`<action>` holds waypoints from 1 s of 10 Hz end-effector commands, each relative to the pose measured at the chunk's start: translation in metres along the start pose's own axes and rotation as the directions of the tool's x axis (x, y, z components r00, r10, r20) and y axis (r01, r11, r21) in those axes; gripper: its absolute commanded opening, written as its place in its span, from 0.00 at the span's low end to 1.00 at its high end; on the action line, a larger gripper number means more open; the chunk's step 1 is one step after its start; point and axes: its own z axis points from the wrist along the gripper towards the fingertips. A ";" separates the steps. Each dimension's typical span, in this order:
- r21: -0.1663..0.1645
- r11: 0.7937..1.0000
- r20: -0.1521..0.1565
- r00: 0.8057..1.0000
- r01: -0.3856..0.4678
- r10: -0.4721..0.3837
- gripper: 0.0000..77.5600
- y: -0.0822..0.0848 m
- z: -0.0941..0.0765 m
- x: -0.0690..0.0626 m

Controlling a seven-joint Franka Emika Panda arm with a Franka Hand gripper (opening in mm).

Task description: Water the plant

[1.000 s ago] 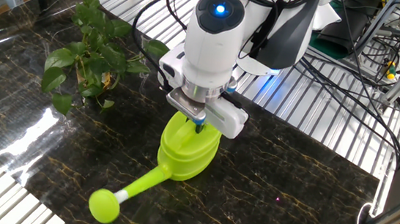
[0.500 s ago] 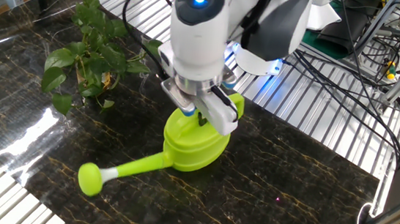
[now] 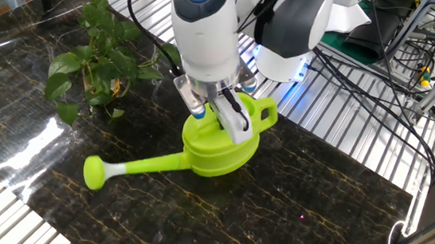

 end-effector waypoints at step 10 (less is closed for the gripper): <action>-0.074 0.933 -0.109 0.933 -0.352 0.343 0.01 0.025 -0.017 0.034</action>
